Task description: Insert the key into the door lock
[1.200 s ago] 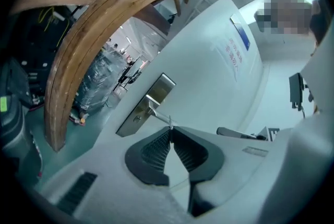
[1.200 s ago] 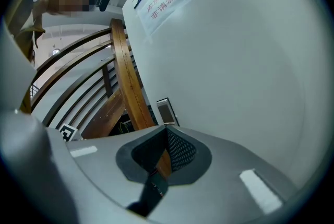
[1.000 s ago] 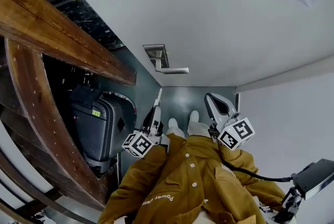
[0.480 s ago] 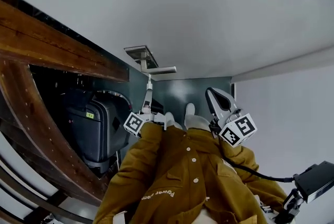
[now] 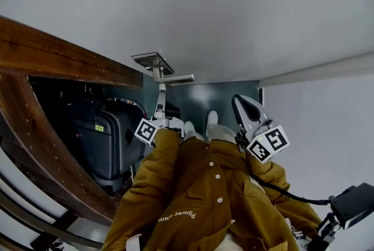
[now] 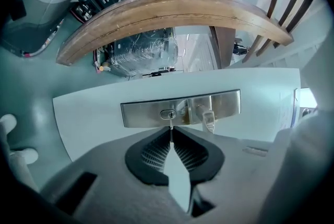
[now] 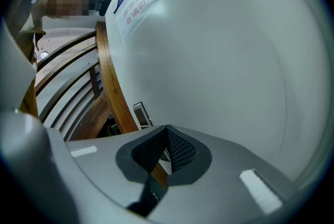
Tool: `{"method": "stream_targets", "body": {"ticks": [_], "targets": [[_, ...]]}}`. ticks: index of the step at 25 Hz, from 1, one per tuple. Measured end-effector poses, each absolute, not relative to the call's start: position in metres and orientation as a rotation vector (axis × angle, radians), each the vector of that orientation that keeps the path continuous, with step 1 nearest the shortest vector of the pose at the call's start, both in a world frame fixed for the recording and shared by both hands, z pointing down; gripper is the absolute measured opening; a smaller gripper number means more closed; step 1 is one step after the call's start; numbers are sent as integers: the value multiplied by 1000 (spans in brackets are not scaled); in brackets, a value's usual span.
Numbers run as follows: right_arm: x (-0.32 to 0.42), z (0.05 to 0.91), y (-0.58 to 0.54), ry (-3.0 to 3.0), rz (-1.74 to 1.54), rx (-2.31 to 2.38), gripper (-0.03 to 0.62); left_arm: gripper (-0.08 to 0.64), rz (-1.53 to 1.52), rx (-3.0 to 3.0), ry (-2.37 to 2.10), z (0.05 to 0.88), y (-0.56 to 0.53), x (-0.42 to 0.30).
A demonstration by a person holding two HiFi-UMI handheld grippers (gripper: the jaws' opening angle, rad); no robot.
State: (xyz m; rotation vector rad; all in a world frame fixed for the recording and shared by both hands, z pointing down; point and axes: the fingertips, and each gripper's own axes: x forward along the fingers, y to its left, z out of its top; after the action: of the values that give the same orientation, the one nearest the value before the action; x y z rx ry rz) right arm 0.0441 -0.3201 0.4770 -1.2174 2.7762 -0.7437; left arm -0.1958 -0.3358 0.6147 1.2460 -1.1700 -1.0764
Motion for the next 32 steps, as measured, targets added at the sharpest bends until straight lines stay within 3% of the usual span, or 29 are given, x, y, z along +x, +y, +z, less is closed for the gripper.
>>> {"method": "stream_targets", "body": {"ticks": [32], "targets": [[38, 485, -326, 2763, -752, -1236, 5, 26, -1115, 1235, -1110, 621, -377, -204]]}}
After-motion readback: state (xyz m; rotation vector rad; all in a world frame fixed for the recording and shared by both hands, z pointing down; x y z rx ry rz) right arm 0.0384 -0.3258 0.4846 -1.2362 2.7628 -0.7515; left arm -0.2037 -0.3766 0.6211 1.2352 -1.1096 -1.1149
